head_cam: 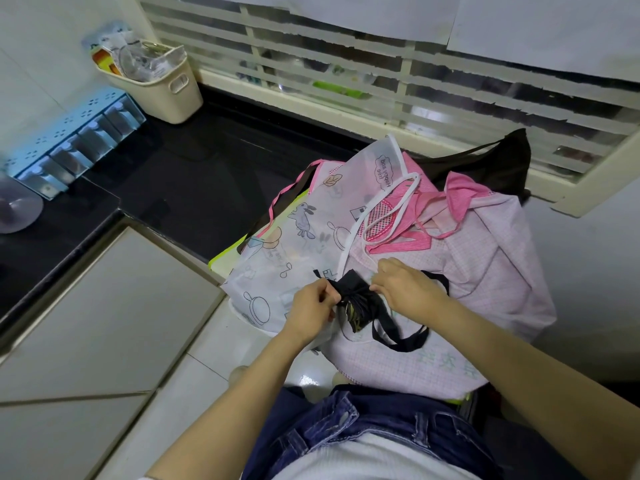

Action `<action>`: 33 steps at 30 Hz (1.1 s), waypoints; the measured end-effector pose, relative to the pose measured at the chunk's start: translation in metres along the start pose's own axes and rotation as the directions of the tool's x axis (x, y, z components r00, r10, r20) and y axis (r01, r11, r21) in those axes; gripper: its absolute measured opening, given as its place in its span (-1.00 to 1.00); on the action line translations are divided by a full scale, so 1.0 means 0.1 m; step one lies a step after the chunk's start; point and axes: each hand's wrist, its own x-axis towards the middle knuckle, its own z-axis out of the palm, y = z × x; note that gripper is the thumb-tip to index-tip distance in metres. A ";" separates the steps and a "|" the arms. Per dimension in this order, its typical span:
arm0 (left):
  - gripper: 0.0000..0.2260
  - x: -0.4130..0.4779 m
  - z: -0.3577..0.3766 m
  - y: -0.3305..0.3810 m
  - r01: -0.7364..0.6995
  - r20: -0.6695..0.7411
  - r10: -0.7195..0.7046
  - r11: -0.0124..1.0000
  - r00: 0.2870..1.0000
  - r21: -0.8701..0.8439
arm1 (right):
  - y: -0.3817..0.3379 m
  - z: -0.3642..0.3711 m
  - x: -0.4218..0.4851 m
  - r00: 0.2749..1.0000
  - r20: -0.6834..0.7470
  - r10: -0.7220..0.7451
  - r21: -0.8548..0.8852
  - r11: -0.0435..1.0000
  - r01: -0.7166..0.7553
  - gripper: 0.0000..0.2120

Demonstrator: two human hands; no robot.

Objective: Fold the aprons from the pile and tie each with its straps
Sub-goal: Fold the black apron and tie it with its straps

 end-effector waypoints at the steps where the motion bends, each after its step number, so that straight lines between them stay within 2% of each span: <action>1: -0.73 -0.01 0.02 0.00 -0.008 0.000 0.008 1.000 1.000 0.012 | 0.02 0.02 -0.03 1.000 -0.027 0.006 -0.009 1.000 -0.006 -0.72; 8: -0.71 -0.11 0.15 -0.21 0.046 0.021 -0.048 0.993 0.999 0.106 | 0.00 0.33 -0.18 0.994 0.023 0.105 0.043 0.993 -0.106 -0.64; 10: -0.72 -0.11 0.13 -0.19 0.027 0.018 -0.030 0.989 0.999 0.149 | -0.03 0.37 -0.16 0.991 0.013 0.135 0.069 0.988 -0.136 -0.69; 12: -0.74 -0.09 0.11 -0.16 0.011 0.014 -0.013 0.983 1.000 0.183 | -0.04 0.36 -0.14 0.977 0.027 0.212 0.095 0.972 -0.214 -0.84; 14: -0.75 -0.06 0.10 -0.14 0.012 0.021 -0.017 0.977 1.000 0.211 | -0.04 0.30 -0.17 0.956 0.078 0.283 0.104 0.951 -0.290 -0.79; 17: -0.81 -0.02 0.07 -0.12 -0.028 0.021 0.023 0.944 1.000 0.328 | -0.10 0.19 -0.26 0.956 0.060 0.286 0.249 0.924 -0.292 -0.77; 19: -0.90 0.01 0.07 -0.11 -0.065 -0.021 0.081 0.905 0.996 0.421 | -0.12 0.14 -0.37 0.957 0.011 0.288 0.335 0.901 -0.275 -0.63; 21: -0.91 0.04 0.08 -0.09 -0.076 -0.064 0.124 0.865 0.990 0.496 | -0.09 0.14 -0.50 0.951 0.006 0.309 0.320 0.901 -0.295 -0.46; 23: -0.88 0.07 0.09 -0.10 -0.083 -0.073 0.140 0.852 0.987 0.517 | -0.04 0.16 -0.65 0.950 0.097 0.297 0.242 0.919 -0.312 -0.34; 25: -0.89 0.09 0.10 -0.11 -0.092 -0.061 0.143 0.855 0.988 0.510 | 0.02 0.21 -0.78 0.923 0.246 0.296 0.150 0.929 -0.338 -0.24; 26: -0.89 0.10 0.10 -0.12 -0.090 -0.055 0.136 0.858 0.989 0.506 | 0.03 0.23 -0.82 0.906 0.311 0.288 0.108 0.936 -0.334 -0.25; 28: -0.89 0.10 0.11 -0.14 -0.078 -0.039 0.111 0.865 0.993 0.496 | 0.05 0.28 -0.88 0.909 0.332 0.251 0.075 0.954 -0.291 -0.43; 30: -0.88 0.12 0.10 -0.15 -0.072 -0.012 0.089 0.867 0.996 0.493 | 0.06 0.27 -0.89 0.926 0.275 0.260 0.161 0.937 -0.311 -0.68; 33: -0.87 0.15 0.07 -0.14 -0.080 0.039 0.070 0.859 0.997 0.506 | 0.07 0.14 -0.83 0.903 0.258 0.342 0.315 0.854 -0.414 -0.75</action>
